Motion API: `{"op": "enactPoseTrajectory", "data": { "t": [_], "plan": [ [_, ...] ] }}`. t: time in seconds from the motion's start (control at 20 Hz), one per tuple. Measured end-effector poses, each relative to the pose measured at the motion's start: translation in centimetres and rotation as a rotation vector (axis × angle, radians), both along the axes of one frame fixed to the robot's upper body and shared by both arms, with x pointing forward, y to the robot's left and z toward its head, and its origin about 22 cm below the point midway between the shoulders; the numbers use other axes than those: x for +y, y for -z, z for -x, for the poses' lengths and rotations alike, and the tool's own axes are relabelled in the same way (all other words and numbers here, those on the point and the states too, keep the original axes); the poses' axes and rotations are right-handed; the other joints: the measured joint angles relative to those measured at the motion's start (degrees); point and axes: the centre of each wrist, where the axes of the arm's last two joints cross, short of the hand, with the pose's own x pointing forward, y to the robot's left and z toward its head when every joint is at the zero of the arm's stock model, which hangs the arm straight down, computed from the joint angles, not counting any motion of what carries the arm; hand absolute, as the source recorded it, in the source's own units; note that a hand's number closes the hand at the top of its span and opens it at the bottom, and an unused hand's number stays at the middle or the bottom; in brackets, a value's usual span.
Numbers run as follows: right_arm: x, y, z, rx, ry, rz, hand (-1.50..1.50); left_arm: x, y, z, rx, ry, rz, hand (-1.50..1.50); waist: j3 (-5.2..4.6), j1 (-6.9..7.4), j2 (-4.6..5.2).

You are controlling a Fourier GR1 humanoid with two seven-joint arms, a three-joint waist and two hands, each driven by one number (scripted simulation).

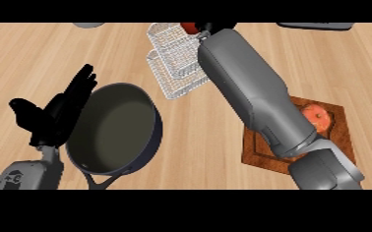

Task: Pick the bell pepper from the cutting board and place it in the tiered basket

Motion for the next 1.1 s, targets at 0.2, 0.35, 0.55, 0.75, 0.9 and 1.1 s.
{"op": "enactPoseTrajectory", "data": {
  "t": [0.2, 0.35, 0.55, 0.75, 0.9, 1.1],
  "plan": [
    [-0.3, -1.0, -0.2, -0.078, 0.013, -0.141, -1.50, 0.2, 0.1, 0.1, -0.001, -0.011, -0.002, 0.00, 0.07, -0.71, -0.05],
    [-0.6, -1.3, -0.2, -0.151, 0.025, -0.241, -1.50, 0.6, 0.1, 0.3, 0.008, -0.021, -0.004, 0.00, 0.09, -1.15, -0.18],
    [-1.0, -1.6, 0.0, -0.261, 0.043, -0.357, -1.50, 1.0, 0.2, 0.4, 0.016, -0.040, -0.011, 0.00, 0.10, -2.13, -0.48],
    [-2.0, -2.1, 0.1, -0.356, 0.074, -0.402, -1.50, 1.8, 0.7, 1.3, 0.025, -0.066, -0.012, 0.00, 0.12, -3.92, -1.20],
    [-3.1, -1.5, 0.3, -0.416, 0.103, -0.423, -1.50, 2.4, 0.9, 1.6, 0.031, -0.097, -0.010, 0.00, 0.16, -5.38, -1.63],
    [-5.0, -1.5, 1.3, -0.491, 0.147, -0.454, -1.50, 2.8, 1.1, 2.4, 0.036, -0.124, -0.013, 0.00, 0.16, -6.82, -2.18]
  ]
}}
